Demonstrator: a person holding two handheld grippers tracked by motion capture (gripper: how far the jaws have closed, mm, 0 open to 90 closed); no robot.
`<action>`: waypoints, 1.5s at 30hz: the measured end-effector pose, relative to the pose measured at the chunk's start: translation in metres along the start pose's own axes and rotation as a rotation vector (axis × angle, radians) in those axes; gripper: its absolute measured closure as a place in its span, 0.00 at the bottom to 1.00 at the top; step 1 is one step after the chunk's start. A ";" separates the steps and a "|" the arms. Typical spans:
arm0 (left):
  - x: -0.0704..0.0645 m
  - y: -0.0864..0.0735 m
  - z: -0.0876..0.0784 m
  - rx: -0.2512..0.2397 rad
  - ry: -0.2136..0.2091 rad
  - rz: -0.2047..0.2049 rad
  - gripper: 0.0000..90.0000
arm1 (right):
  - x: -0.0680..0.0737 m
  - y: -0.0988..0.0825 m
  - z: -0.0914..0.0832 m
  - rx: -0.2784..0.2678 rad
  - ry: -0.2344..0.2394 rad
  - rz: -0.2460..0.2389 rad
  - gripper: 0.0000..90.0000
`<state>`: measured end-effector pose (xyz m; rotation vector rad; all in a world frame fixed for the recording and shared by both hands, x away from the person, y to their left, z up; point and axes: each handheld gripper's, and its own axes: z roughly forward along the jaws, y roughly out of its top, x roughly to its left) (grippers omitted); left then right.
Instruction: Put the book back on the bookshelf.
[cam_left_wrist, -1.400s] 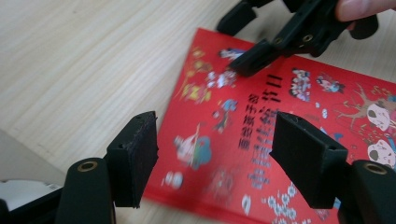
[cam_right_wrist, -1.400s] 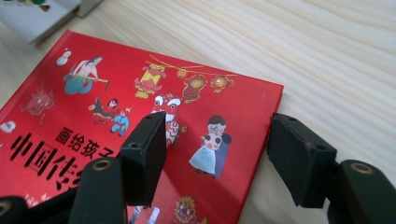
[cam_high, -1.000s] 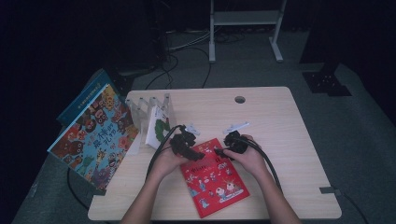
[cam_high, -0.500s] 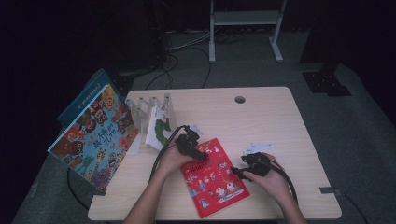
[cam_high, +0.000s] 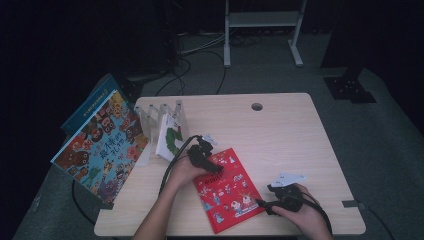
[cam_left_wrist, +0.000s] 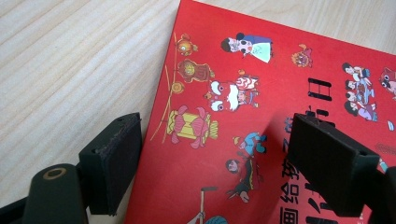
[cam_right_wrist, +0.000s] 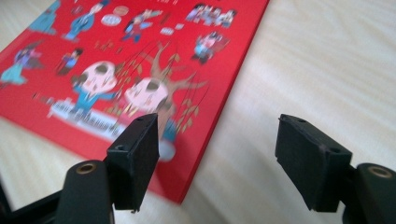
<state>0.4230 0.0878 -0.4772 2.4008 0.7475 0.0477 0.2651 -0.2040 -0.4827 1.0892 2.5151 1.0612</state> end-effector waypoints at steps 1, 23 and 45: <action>0.000 0.000 0.000 -0.001 0.000 0.000 0.19 | 0.001 -0.002 -0.001 0.004 -0.001 -0.005 0.33; 0.003 -0.002 -0.001 -0.017 0.023 -0.032 0.20 | -0.012 -0.015 -0.005 0.023 -0.048 0.027 0.30; -0.004 -0.013 -0.012 0.004 0.071 -0.110 0.20 | -0.017 -0.016 -0.007 -0.017 -0.034 -0.003 0.28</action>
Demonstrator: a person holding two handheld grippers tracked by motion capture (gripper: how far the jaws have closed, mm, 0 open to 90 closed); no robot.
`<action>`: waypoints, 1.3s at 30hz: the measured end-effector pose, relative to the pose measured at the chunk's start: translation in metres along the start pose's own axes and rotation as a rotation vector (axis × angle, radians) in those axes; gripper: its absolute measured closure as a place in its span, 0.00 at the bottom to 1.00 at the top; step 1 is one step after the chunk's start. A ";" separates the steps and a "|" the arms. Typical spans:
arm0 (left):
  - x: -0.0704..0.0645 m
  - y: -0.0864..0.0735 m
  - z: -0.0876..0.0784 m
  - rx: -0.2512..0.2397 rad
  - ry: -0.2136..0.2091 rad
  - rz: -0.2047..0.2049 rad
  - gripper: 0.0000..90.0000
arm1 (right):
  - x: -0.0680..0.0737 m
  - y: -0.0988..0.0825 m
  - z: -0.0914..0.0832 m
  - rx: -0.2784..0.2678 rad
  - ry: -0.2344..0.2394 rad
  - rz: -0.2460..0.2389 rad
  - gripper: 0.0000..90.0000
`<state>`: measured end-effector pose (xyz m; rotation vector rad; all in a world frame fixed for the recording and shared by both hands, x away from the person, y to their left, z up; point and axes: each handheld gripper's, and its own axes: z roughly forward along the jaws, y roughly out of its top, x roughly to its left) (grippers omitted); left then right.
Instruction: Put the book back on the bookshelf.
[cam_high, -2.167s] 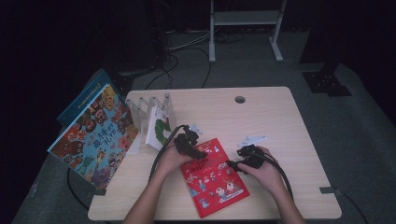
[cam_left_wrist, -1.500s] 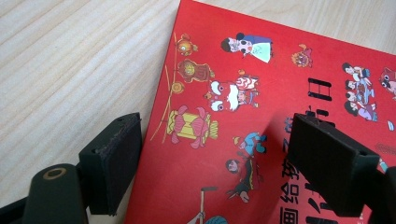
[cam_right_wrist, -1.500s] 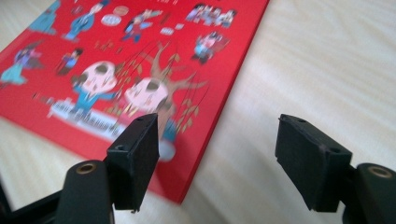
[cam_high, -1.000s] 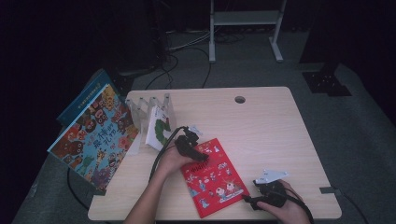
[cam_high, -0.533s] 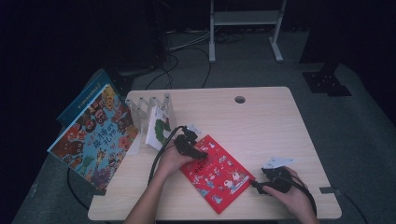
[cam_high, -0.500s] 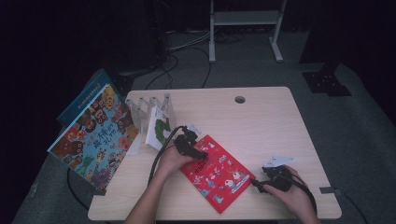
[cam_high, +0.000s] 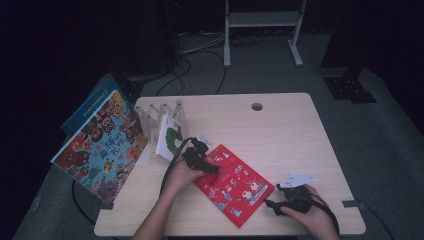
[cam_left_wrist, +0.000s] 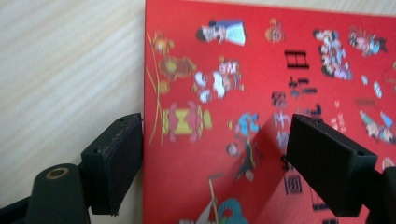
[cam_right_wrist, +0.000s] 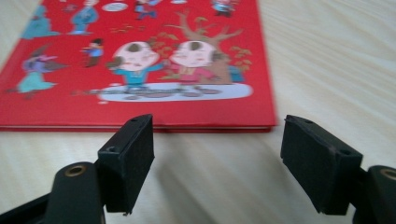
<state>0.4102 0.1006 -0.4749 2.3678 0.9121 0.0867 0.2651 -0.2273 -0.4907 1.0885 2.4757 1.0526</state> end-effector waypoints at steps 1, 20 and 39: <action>0.000 -0.001 0.000 -0.001 -0.003 -0.004 0.20 | 0.003 0.000 0.000 -0.005 0.002 -0.004 0.27; -0.007 -0.011 0.001 -0.025 0.009 0.032 0.09 | 0.034 -0.008 0.009 -0.014 -0.024 -0.060 0.18; -0.015 -0.021 0.004 -0.081 0.017 0.038 0.00 | 0.040 -0.008 0.016 -0.033 -0.039 -0.048 0.07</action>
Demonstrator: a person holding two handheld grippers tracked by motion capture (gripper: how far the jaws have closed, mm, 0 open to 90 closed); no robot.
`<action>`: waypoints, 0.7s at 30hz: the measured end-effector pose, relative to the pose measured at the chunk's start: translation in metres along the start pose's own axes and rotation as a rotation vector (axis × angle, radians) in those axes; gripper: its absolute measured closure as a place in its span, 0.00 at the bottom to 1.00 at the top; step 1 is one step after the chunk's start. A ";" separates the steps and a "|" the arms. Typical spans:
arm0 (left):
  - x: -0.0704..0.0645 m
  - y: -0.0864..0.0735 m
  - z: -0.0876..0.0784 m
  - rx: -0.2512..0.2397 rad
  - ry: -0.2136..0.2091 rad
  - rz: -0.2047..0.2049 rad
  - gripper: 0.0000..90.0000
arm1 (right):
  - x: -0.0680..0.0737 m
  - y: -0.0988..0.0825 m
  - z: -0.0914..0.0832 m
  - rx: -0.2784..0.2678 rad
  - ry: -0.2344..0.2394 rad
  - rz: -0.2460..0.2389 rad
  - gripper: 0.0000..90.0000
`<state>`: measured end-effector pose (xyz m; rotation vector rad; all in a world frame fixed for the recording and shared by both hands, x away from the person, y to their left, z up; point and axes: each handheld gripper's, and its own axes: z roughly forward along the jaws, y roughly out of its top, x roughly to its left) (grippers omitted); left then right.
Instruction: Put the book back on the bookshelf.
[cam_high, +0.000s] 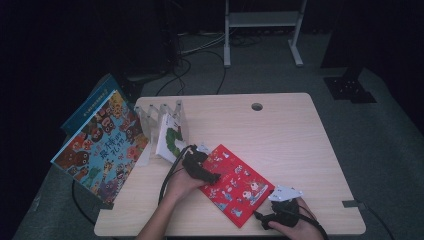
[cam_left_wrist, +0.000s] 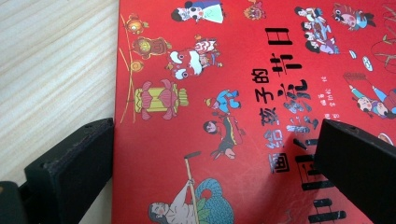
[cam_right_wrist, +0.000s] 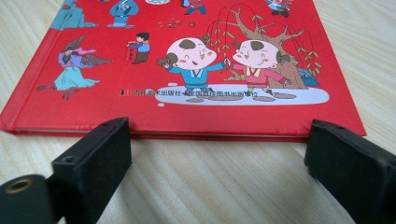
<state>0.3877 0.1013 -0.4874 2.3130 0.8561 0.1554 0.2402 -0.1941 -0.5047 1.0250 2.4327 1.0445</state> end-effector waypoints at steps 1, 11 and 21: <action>0.000 -0.001 0.000 -0.008 0.001 0.003 0.00 | 0.000 0.000 0.000 0.001 -0.001 0.000 0.07; -0.001 -0.002 -0.001 -0.022 0.003 -0.023 0.00 | 0.000 0.000 0.001 0.004 -0.005 0.001 0.05; 0.004 -0.001 -0.008 -0.056 -0.038 -0.044 0.02 | -0.001 0.001 0.002 0.020 -0.013 0.013 0.00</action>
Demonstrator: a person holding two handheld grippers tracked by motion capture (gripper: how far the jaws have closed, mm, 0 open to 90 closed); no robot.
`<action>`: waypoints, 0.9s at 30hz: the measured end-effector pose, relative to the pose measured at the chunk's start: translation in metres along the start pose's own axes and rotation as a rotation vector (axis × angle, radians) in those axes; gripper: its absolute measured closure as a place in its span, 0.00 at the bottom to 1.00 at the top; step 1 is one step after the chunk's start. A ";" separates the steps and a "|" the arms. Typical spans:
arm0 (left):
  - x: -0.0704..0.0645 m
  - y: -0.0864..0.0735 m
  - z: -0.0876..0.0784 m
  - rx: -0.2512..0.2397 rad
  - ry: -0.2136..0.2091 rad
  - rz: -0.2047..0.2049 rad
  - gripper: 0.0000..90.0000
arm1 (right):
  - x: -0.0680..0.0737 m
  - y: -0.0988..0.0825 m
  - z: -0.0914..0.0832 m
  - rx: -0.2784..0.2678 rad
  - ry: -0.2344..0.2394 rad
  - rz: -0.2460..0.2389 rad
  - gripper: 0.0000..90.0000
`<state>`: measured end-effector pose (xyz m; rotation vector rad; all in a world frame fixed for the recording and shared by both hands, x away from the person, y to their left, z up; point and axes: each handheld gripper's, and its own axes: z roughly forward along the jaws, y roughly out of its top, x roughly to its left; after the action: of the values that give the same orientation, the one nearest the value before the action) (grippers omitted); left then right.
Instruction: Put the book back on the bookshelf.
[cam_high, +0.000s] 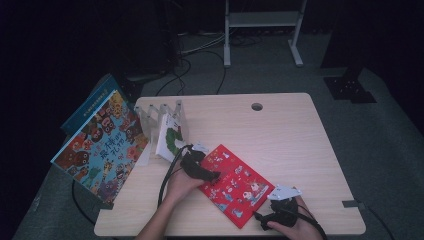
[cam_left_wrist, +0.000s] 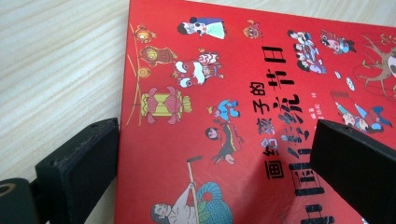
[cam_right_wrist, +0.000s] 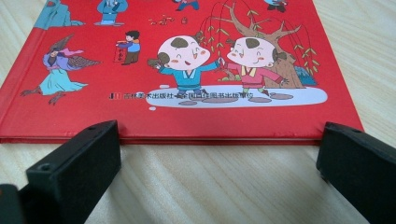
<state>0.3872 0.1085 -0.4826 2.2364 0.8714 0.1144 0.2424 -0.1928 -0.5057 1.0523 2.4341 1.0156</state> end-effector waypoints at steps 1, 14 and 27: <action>0.000 0.000 0.000 -0.008 -0.001 -0.005 0.02 | 0.000 0.000 0.000 0.000 0.000 0.000 0.00; -0.009 0.017 -0.032 -0.107 -0.023 0.028 0.03 | 0.000 -0.001 0.000 -0.001 -0.004 0.002 0.00; -0.036 0.047 -0.076 -0.200 -0.054 0.140 0.05 | 0.001 0.000 0.000 -0.001 -0.013 0.010 0.00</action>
<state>0.3607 0.1080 -0.3897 2.1013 0.6447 0.1969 0.2417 -0.1923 -0.5059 1.0683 2.4203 1.0100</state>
